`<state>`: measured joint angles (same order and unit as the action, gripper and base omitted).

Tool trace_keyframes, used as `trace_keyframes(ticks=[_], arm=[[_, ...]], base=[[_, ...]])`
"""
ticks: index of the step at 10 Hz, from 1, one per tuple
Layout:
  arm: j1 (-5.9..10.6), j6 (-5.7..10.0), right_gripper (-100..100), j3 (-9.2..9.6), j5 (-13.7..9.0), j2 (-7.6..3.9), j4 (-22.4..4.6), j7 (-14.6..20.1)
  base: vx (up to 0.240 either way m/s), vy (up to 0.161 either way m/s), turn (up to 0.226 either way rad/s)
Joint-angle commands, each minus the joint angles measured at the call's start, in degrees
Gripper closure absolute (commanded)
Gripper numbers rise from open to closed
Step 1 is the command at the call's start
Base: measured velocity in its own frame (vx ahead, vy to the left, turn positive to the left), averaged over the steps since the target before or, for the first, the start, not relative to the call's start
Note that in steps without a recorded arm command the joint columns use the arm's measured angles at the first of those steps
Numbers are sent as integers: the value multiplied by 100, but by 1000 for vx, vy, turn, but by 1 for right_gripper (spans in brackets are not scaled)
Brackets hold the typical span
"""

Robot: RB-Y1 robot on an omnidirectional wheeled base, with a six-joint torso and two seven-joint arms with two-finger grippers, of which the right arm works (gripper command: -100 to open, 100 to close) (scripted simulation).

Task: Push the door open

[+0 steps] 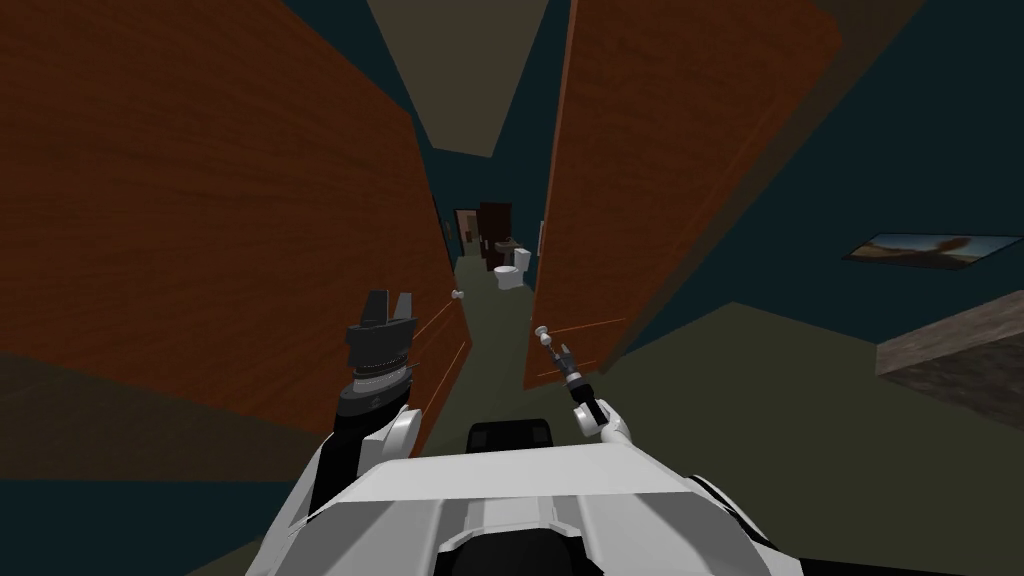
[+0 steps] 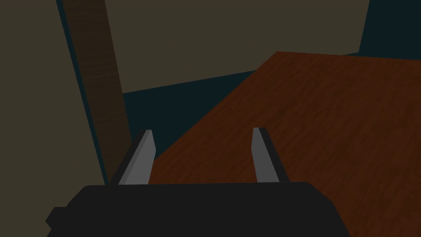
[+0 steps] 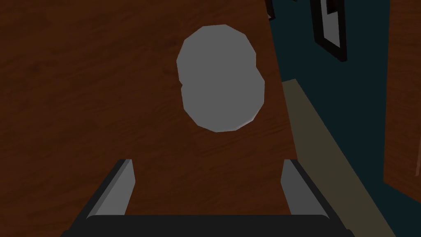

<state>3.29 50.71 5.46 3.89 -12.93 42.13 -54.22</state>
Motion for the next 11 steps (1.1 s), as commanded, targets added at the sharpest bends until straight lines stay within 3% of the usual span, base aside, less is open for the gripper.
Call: trace_keyframes(ticks=[1,4,5,8,11], arm=[[28,37,-100,103,-38,-32,-60,-176],[80,119,-100,590,-214,-257,-176,-696],[80,119,-100,590,-214,-257,-176,-736],[124,188,-100,999,-361,-446,-273,-1205],[154,236,-100,1284,-464,-578,-341,-1533]], base=[[-27,49,-75],[-29,56,-184],[-27,46,-64],[-26,38,-182],[-29,47,-125]])
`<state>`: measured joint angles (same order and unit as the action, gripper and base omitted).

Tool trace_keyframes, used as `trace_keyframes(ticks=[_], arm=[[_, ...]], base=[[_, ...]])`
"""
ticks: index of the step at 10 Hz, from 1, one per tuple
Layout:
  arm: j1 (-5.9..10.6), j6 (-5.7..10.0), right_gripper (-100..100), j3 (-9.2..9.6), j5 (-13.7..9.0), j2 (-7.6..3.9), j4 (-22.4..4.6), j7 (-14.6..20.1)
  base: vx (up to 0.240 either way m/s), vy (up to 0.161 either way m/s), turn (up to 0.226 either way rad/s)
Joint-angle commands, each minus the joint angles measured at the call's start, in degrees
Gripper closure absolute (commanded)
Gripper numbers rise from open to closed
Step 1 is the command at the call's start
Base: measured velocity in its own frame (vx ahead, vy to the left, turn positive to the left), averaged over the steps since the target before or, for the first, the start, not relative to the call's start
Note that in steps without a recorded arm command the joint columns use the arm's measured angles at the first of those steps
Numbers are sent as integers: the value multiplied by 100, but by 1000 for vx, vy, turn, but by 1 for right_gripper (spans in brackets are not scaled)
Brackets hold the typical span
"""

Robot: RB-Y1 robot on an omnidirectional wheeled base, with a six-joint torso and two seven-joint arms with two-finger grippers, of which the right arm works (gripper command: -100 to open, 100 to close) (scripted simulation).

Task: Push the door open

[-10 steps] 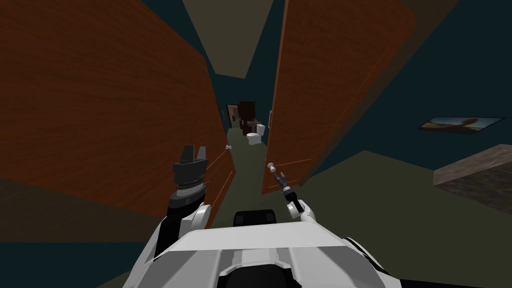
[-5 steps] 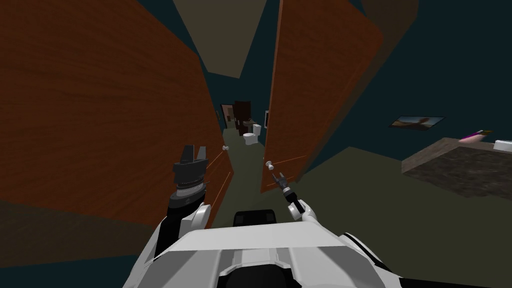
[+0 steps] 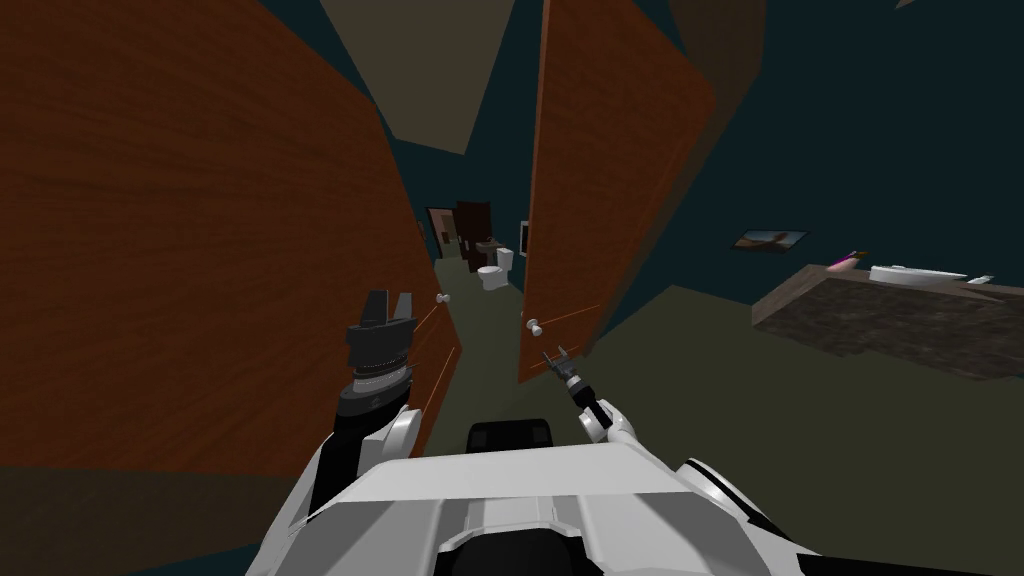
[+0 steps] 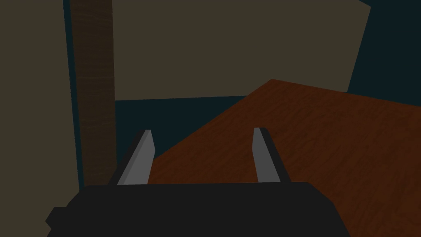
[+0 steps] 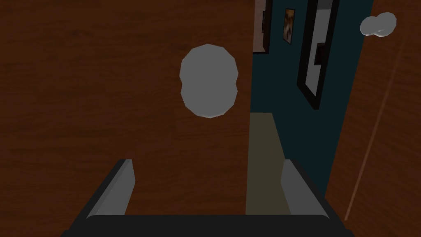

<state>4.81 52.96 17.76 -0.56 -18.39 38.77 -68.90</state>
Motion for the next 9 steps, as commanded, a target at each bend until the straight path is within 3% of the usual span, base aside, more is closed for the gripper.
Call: trace_keyframes(ticks=[1,3,9], arm=[[13,28,-100,154,-56,-78,-29,-179],[18,5,-100,83,-48,-25,-32,-157],[65,-43,-100,14,-86,78,-90,-270]], base=[[-30,35,-156],[62,33,3],[199,58,31]])
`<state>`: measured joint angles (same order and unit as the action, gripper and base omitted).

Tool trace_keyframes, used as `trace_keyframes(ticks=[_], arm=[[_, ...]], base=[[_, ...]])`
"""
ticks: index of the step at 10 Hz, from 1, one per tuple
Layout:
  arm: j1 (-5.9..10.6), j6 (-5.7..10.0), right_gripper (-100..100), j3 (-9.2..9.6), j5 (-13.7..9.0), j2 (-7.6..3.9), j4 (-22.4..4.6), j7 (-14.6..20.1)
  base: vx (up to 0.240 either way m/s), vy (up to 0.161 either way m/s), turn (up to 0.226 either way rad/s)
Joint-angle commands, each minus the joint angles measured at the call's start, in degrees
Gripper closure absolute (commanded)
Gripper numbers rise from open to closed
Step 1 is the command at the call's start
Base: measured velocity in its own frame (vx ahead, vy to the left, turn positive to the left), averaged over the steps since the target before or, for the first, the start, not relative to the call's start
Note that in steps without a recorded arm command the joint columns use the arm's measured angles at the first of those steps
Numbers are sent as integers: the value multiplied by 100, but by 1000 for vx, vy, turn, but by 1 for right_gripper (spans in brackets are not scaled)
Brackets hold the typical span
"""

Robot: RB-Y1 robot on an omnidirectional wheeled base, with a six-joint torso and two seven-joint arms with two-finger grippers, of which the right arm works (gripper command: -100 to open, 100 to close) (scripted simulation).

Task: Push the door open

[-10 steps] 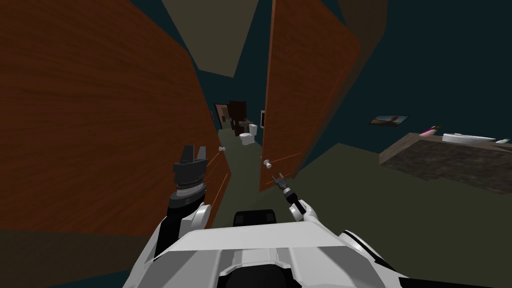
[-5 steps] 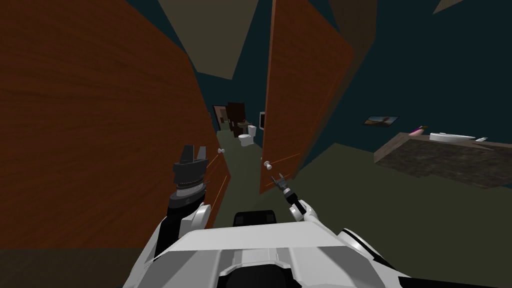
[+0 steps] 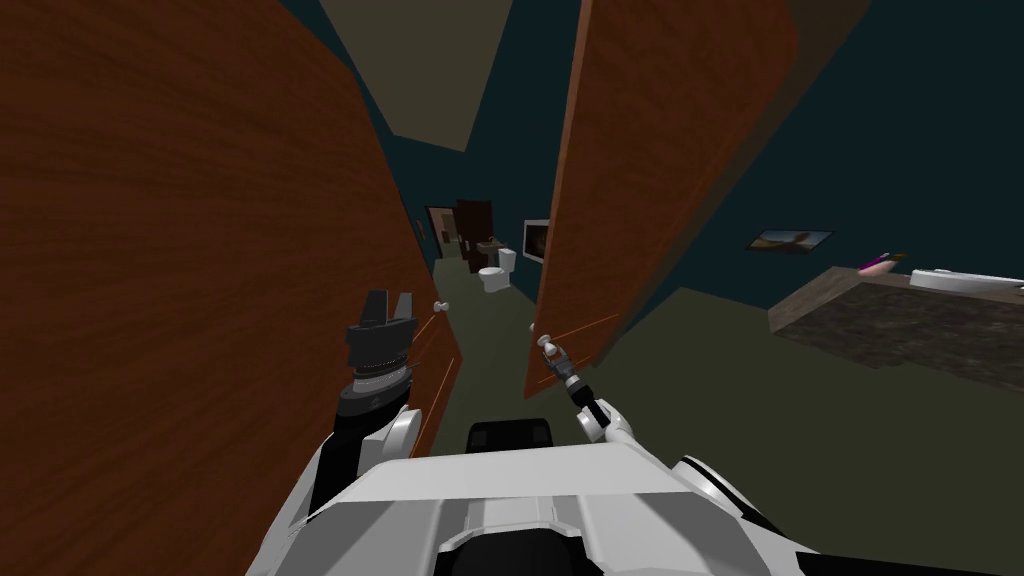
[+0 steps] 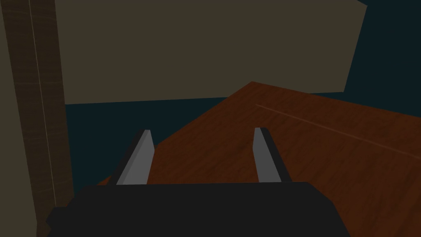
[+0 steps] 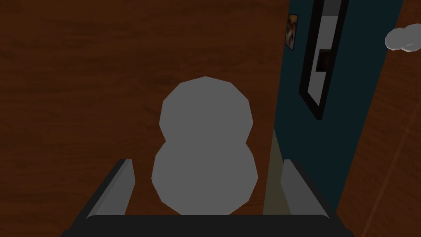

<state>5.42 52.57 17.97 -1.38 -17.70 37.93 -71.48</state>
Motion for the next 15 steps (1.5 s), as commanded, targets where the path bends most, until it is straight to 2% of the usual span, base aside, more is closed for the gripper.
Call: trace_keyframes(ticks=[1,2,7,8,15], arm=[[0,0,-100,0,0,0,0,0],[0,0,100,0,0,0,0,0],[0,0,100,0,0,0,0,0],[-1,-17,100,-8,-41,14,-18,220],[29,-21,100,-49,-217,98,-41,1086]], base=[[94,24,7],[-12,-2,-9],[-17,-7,1],[18,-2,-1],[31,5,3]])
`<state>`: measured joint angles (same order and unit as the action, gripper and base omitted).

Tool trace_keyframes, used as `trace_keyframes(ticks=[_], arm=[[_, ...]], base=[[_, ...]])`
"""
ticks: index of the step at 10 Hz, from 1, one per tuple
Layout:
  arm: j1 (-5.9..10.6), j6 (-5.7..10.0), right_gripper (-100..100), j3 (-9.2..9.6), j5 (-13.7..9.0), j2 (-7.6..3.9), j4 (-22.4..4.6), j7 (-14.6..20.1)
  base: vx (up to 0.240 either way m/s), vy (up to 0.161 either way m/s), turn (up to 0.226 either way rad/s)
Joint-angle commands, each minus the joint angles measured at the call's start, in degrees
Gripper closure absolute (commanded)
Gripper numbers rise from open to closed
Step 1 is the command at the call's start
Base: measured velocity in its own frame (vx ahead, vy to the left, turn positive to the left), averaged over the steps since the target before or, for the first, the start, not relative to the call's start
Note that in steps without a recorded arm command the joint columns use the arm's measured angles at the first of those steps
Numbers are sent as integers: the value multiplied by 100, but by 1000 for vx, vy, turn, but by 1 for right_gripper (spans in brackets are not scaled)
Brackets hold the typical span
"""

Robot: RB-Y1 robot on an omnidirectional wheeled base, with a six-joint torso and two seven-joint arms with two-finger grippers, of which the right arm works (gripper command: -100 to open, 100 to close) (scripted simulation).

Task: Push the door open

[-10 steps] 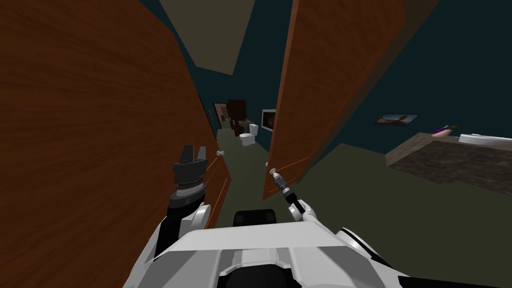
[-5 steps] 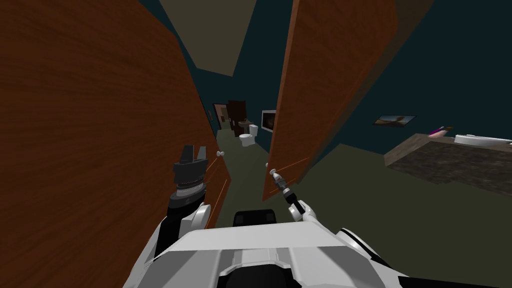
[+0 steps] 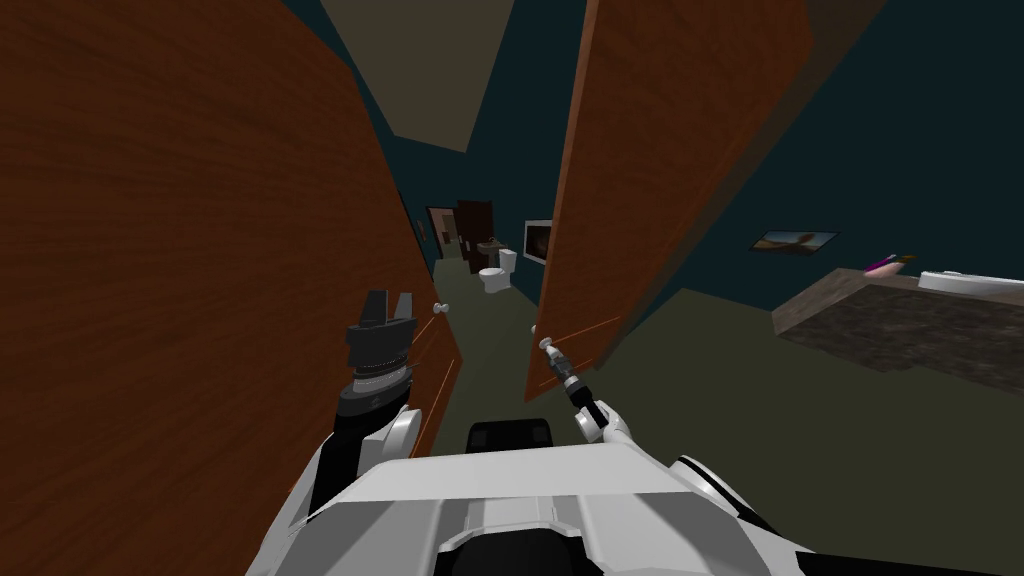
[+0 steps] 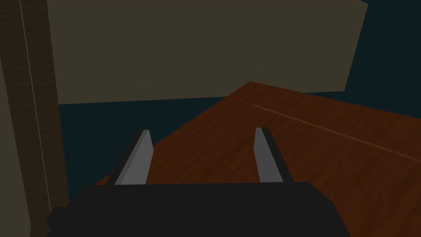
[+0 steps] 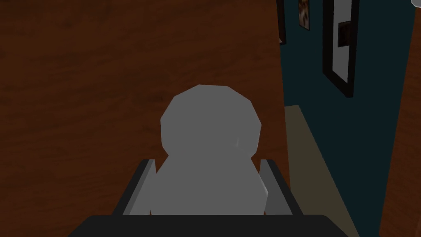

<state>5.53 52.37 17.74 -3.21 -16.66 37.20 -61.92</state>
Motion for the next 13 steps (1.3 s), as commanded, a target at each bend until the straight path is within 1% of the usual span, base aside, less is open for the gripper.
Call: trace_keyframes(ticks=[1,3,4,6,7,9,10,12,13], arm=[[24,-2,100,-34,-71,12,27,286],[36,-3,100,-51,-143,47,17,610],[36,-3,100,-51,-143,47,17,650],[50,-5,100,-71,-232,90,5,1008],[50,-5,100,-71,-232,90,5,1054],[66,-7,100,-92,-323,135,-7,1403],[66,-7,100,-92,-323,135,-7,1469],[82,-9,100,-115,-423,185,-20,1836],[82,-9,100,-115,-423,185,-20,1905]], base=[[43,4,9],[43,10,4],[28,3,6],[37,2,4],[36,7,1],[38,5,6],[31,3,8],[45,1,3],[41,2,1]])
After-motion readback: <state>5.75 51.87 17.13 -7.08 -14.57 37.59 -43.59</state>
